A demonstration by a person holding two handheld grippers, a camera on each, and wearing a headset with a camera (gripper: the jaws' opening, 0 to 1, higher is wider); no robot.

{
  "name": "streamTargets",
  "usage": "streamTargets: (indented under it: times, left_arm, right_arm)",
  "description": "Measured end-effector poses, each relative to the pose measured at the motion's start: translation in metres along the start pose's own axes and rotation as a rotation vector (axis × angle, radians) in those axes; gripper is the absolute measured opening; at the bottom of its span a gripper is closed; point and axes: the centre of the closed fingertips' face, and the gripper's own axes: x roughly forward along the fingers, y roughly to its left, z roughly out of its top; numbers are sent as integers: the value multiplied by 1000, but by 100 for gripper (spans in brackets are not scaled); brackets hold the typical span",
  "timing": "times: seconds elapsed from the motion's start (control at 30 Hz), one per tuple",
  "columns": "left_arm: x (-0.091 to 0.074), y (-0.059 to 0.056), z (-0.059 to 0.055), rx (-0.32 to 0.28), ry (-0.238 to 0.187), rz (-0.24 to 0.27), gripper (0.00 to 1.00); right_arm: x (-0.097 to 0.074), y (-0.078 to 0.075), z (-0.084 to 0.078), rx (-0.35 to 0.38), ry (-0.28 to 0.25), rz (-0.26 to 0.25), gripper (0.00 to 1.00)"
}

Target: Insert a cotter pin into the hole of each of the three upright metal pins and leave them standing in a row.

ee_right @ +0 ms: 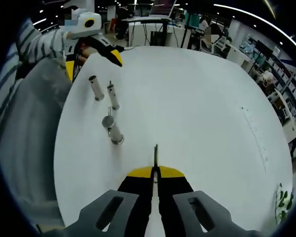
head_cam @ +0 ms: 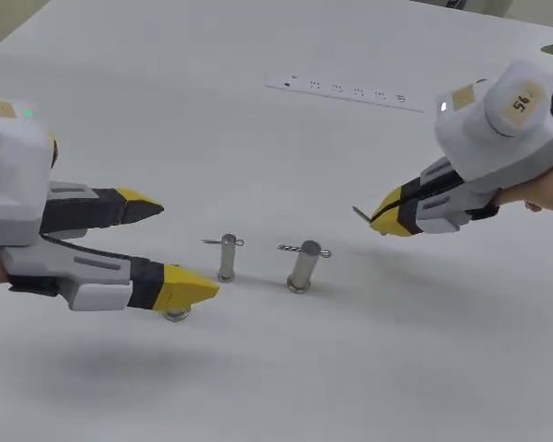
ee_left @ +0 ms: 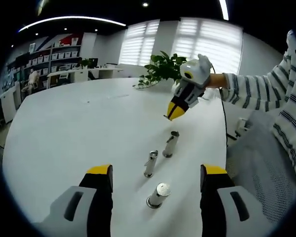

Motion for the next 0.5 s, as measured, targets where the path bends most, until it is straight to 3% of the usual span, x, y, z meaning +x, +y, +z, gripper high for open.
streamTargets:
  times: [0.13, 0.27, 0.4, 0.5]
  left_arm:
    - [7, -4, 9, -8, -9, -5, 69]
    - [17, -21, 23, -40, -31, -30, 66]
    - [25, -17, 28, -85, -36, -63, 62]
    - [31, -21, 31, -91, -32, -74, 62]
  right_arm:
    - [-9, 11, 7, -10, -23, -12, 3]
    - [-16, 23, 14, -20, -50, -16, 3]
    - [-21, 33, 20, -24, -73, -15, 3]
    - [-23, 39, 19, -27, -82, -17, 3]
